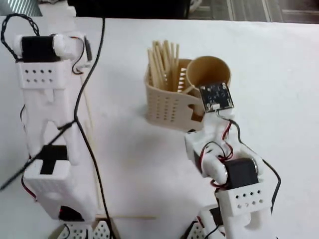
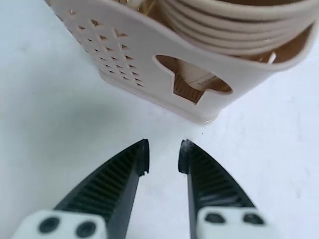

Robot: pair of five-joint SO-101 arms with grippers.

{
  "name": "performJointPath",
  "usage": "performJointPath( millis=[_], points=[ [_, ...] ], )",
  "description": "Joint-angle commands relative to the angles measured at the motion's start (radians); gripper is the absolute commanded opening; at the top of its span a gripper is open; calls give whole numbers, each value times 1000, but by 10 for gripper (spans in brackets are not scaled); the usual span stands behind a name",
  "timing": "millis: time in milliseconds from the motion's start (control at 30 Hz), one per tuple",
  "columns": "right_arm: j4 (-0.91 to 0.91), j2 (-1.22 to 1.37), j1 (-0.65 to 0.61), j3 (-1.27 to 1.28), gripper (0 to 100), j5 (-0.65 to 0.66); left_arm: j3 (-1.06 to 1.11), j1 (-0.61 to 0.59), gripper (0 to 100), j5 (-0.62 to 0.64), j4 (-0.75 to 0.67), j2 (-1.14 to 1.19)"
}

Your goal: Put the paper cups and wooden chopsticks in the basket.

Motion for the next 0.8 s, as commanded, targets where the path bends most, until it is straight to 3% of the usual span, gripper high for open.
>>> performJointPath(
  millis=[0,233,400,767],
  points=[
    [-21,-24,15,-8,108,-2,-212,74,24,-5,3,-16],
    [-56,-22,16,14,106,-8,-655,248,24,-5,-78,-5],
    [-108,-24,16,60,105,-8,-674,321,24,0,-222,-4],
    [-113,-24,16,61,105,-8,-658,384,24,0,-307,177]
  ],
)
